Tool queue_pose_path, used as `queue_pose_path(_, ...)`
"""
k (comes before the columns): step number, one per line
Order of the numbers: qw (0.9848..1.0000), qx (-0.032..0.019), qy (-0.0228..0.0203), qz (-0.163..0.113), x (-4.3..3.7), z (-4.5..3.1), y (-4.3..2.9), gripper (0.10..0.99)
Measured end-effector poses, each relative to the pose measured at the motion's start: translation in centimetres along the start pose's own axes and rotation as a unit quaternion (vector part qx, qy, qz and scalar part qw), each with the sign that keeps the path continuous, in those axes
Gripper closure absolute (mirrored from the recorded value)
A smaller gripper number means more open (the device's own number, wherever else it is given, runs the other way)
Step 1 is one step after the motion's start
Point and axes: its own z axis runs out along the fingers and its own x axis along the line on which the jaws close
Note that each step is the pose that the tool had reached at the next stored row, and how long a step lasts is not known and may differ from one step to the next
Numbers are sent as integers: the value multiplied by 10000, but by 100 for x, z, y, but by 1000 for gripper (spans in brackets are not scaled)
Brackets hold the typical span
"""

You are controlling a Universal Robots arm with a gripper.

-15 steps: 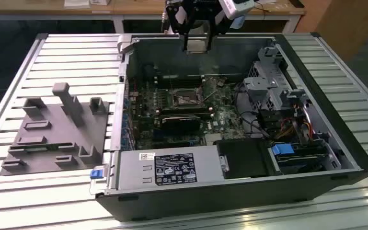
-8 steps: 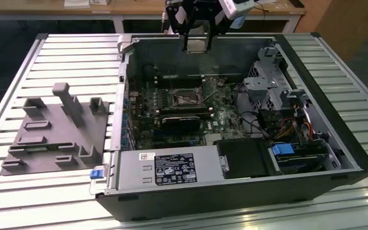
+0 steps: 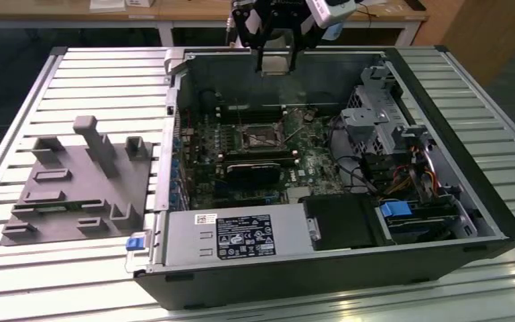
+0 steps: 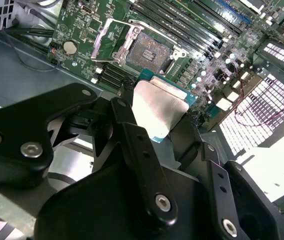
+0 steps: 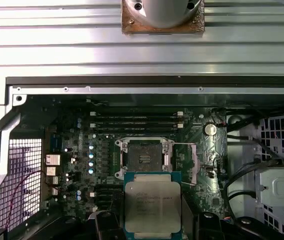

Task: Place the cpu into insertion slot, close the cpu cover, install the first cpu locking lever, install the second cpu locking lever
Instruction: 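Place the cpu into insertion slot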

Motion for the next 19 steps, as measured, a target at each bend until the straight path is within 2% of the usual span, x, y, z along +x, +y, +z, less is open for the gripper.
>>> queue_pose_path(9,10000,0,-3,-1,-2,111,-10,549)
queue_pose_path(19,10000,0,-17,-2,0,292,-26,549)
